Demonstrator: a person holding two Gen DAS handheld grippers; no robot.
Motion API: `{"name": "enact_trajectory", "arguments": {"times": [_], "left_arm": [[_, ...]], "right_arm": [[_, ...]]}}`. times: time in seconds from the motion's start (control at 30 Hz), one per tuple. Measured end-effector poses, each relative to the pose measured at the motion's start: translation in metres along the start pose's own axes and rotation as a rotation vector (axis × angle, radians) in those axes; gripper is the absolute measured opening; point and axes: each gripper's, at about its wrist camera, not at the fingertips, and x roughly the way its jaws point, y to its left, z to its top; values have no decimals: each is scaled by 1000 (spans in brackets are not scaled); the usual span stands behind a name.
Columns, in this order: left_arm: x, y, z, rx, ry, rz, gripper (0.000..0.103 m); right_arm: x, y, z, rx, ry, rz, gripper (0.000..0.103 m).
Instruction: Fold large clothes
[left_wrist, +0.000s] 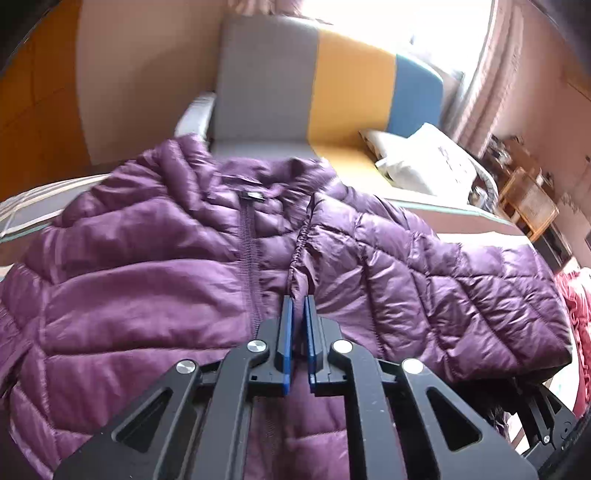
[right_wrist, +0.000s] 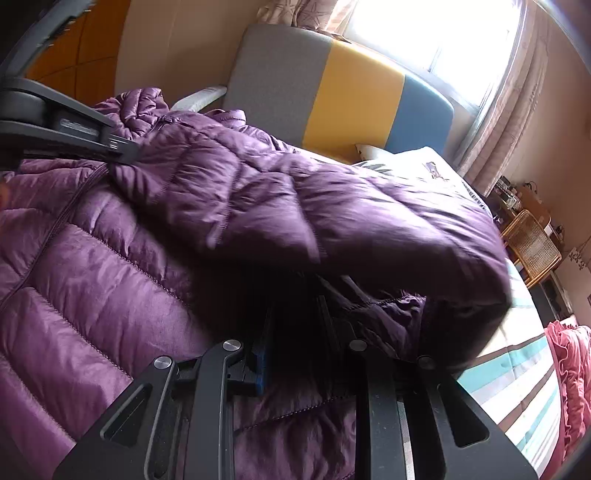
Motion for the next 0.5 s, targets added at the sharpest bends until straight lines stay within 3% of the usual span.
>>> {"name": "enact_trajectory", "arguments": {"times": [0.27,0.5], "left_arm": [[-46,58,-15,-94,-92,96,4],[-64,99,-46,-170,-100,142,4]], "right_arm": [[-19,22,-4,-97,-89,85,21],[-36,40,-6,-204,-158,145,21]]}}
